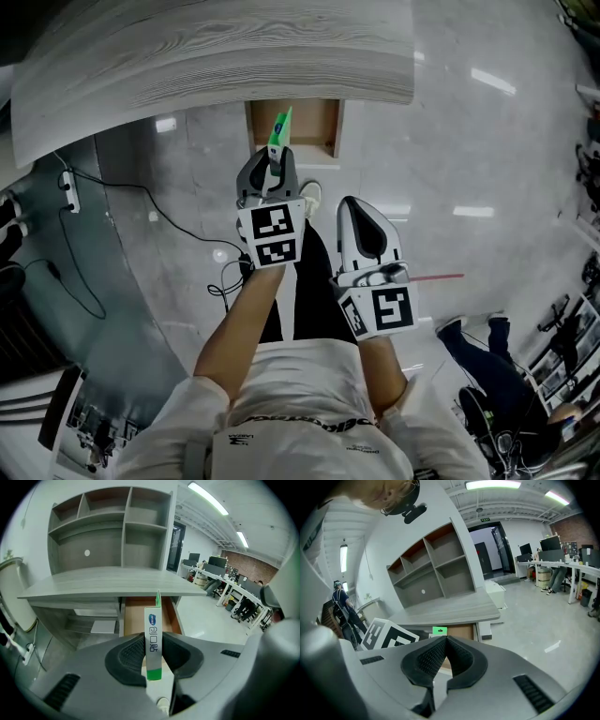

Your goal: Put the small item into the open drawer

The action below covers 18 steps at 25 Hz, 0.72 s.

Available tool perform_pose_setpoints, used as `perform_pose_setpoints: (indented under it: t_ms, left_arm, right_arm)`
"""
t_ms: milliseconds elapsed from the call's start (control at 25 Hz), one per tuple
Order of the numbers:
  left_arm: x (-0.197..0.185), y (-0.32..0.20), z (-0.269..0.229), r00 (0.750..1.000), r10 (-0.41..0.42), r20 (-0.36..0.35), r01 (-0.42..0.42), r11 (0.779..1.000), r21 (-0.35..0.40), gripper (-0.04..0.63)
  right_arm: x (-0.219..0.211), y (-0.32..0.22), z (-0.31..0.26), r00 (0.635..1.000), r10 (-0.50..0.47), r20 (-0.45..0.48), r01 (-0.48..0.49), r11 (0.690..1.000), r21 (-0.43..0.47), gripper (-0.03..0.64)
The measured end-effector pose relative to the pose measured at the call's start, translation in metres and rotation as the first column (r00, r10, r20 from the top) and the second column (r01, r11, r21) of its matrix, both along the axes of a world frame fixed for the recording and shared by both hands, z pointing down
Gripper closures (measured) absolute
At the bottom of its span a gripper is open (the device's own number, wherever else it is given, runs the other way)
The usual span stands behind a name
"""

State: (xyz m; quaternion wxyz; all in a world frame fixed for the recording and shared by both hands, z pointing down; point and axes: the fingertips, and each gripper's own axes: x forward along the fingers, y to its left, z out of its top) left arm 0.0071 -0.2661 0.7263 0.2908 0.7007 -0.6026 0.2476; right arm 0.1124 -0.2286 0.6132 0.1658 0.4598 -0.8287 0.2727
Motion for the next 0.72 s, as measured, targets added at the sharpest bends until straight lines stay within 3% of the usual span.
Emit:
perform_pose_setpoints:
  t_ms: [720]
  left_arm:
    - [0.01,-0.011,0.08,0.999,-0.035,0.016,0.036,0.992,-0.121,0.492]
  right_arm:
    - [0.011,0.009,0.019,1.0,-0.013,0.001,0.013,0.999,-0.031,0.586]
